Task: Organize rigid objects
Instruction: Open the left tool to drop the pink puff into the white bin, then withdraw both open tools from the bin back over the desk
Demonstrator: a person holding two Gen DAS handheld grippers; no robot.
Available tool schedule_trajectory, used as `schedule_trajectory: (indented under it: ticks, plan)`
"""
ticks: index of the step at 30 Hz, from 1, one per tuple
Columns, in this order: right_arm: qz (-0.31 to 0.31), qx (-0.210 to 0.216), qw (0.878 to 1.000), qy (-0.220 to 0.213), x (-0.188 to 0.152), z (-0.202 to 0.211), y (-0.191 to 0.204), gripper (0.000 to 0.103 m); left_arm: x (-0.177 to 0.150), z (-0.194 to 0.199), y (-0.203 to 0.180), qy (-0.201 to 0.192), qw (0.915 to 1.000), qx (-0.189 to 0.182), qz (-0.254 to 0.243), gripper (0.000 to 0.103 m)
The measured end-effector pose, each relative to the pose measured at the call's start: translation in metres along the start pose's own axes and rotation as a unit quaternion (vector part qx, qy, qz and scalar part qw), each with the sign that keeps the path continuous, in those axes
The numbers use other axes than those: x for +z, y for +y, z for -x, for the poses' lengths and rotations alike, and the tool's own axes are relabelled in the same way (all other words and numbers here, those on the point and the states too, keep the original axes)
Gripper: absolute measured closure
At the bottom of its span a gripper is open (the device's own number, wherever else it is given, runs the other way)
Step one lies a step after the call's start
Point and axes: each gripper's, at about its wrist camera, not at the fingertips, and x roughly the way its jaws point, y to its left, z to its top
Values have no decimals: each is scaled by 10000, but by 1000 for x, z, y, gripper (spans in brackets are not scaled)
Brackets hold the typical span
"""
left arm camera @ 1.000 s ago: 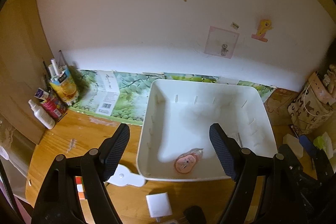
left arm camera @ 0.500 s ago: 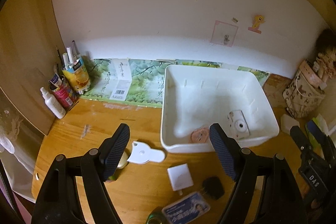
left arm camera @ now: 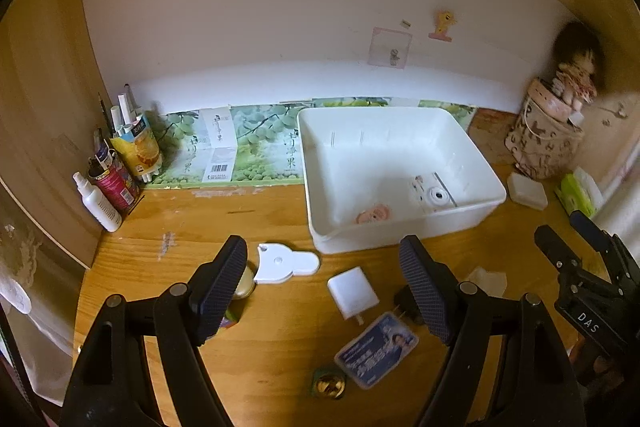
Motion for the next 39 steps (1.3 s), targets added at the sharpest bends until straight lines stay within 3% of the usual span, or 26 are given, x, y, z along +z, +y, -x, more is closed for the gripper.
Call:
schedule_trajectory:
  ticks: [9, 17, 30, 39]
  plan:
    - [345, -290, 9987, 236, -41, 23, 14, 22, -22, 15, 22, 214, 9996, -144, -115, 22]
    - [502, -242, 9972, 496, -68, 35, 23, 22, -44, 11, 34, 642, 9970, -393, -190, 22]
    - [334, -328, 9930, 1087, -102, 24, 7, 22, -62, -8, 10, 1215, 9871, -615, -836, 22]
    - [69, -360, 9910, 1285, -112, 1, -17, 22, -63, -32, -23, 1604, 9760, -545, -1368, 22]
